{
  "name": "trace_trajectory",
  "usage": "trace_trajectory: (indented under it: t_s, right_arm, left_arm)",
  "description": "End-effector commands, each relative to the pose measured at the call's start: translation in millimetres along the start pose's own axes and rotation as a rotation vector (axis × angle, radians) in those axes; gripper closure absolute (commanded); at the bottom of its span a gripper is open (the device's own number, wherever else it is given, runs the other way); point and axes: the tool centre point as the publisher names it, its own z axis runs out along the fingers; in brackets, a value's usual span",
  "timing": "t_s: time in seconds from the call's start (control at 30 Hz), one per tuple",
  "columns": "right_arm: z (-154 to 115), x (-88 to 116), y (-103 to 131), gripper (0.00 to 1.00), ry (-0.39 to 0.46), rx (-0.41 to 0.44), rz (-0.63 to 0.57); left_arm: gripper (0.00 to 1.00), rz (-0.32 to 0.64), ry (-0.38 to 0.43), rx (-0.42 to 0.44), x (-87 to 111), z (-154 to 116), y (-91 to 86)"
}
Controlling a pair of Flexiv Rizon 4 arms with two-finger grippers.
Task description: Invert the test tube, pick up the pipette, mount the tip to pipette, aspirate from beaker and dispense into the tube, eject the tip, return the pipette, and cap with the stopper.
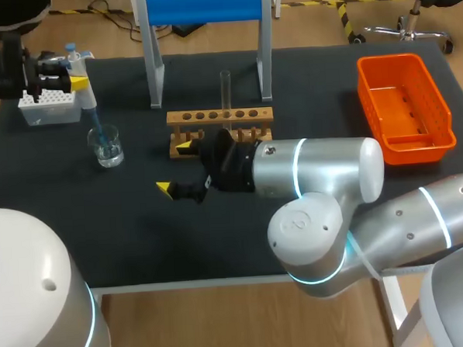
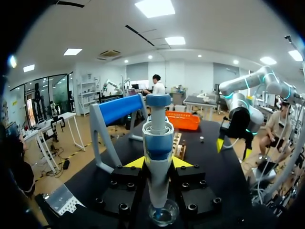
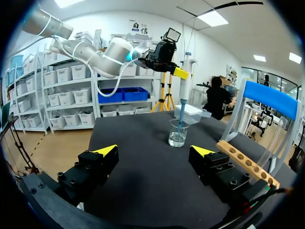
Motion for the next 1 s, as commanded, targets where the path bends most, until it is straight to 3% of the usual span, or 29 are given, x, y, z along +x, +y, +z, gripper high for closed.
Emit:
trace_trajectory:
  t_s: [0.03, 1.0]
  right_arm:
    - [-6.4, -0.9, 3.1, 0.0, 0.008, 0.0, -0.003]
    - [-55.5, -13.9, 62.8, 0.0, 0.043, -0.041, -0.09]
  left_arm:
    - [1.0, 0.002, -0.003, 0.0, 0.6, 0.4, 0.0]
    - [1.0, 0.002, -0.003, 0.0, 0.6, 0.4, 0.0]
